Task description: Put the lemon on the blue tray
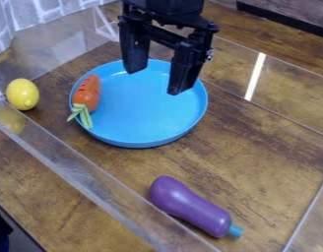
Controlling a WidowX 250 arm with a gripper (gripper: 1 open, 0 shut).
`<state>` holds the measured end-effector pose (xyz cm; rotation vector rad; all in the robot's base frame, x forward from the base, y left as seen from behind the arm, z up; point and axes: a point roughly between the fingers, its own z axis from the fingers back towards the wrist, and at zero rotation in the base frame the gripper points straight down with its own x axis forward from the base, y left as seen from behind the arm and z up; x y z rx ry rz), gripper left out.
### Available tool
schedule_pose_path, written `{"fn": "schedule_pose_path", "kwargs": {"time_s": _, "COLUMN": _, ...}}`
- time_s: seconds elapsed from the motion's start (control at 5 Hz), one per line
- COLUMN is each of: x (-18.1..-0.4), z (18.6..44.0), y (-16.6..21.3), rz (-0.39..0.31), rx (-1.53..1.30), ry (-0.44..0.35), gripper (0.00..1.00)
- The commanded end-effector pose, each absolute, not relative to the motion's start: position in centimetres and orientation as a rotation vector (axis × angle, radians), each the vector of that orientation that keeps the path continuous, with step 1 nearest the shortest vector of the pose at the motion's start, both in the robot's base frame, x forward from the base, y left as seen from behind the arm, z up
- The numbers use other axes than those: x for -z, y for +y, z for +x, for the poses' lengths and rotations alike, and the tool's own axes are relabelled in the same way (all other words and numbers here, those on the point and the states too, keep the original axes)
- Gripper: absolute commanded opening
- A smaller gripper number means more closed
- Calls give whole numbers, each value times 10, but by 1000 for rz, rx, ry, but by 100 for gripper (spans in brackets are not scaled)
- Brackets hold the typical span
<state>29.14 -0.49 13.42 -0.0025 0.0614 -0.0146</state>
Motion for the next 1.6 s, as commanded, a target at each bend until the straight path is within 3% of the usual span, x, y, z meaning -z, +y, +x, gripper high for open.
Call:
{"fn": "schedule_pose_path", "kwargs": {"time_s": 0.0, "x": -134, "z": 288, "y": -14, "rz": -6, "rx": -18, "ry": 71, "gripper": 100}}
{"fn": "schedule_pose_path", "kwargs": {"time_s": 0.2, "x": -135, "z": 285, "y": -23, "rz": -10, "rx": -50, "ry": 81, "gripper": 100}}
{"fn": "schedule_pose_path", "kwargs": {"time_s": 0.6, "x": -110, "z": 284, "y": 0, "rz": -12, "rx": -32, "ry": 95, "gripper": 100}}
{"fn": "schedule_pose_path", "kwargs": {"time_s": 1.0, "x": -125, "z": 272, "y": 53, "rz": -16, "rx": -127, "ry": 84, "gripper": 100}}
{"fn": "schedule_pose_path", "kwargs": {"time_s": 1.4, "x": -125, "z": 262, "y": 114, "rz": -18, "rx": -201, "ry": 74, "gripper": 100}}
